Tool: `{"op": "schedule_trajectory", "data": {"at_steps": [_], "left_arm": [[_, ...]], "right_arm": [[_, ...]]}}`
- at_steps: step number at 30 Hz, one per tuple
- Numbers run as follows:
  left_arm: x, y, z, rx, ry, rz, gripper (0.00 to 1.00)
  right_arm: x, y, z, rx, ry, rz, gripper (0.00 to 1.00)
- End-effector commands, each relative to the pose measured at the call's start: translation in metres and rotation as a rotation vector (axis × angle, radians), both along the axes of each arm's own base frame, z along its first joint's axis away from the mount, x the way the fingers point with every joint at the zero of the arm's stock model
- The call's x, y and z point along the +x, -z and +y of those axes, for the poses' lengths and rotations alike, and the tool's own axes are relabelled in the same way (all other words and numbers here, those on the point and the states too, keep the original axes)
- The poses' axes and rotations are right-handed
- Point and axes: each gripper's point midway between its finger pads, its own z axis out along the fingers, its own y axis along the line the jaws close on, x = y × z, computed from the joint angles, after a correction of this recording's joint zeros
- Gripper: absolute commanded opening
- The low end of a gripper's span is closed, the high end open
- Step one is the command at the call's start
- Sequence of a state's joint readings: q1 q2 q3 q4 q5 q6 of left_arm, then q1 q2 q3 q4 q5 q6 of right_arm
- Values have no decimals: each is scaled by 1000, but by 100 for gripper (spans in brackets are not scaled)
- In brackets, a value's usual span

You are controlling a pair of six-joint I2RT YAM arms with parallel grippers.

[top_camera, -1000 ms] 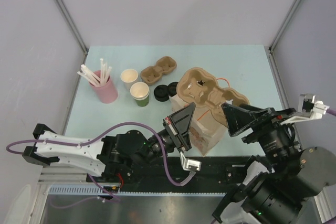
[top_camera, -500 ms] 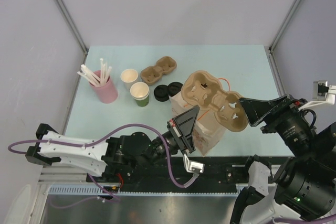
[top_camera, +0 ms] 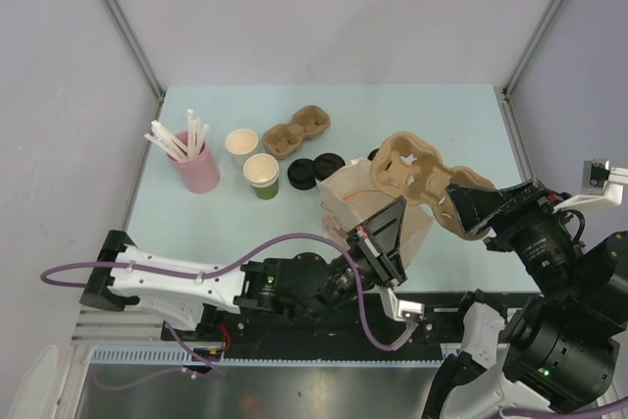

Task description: Pack the takeout coffee

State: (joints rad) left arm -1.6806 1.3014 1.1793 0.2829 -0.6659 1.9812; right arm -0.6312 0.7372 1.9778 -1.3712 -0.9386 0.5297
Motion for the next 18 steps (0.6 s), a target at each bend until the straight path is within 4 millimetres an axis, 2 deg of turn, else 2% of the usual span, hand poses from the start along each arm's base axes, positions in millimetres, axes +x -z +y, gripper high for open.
{"op": "schedule_trajectory", "data": {"at_steps": [1, 5, 12, 15, 18], "left_arm": [[1, -52, 9, -24, -104, -186, 0], [-4, -56, 2, -14, -105, -272, 0], [-16, -52, -25, 25, -85, -374, 0], [-16, -53, -32, 31, -88, -384, 0], [-12, -54, -40, 45, -94, -410, 0]], "right_arm": [[3, 18, -11, 61, 52, 127, 73], [12, 22, -21, 60, 71, 157, 73], [24, 25, -39, 36, 107, 193, 77], [28, 22, -44, 23, 126, 192, 77], [30, 32, -50, 11, 137, 222, 77]]}}
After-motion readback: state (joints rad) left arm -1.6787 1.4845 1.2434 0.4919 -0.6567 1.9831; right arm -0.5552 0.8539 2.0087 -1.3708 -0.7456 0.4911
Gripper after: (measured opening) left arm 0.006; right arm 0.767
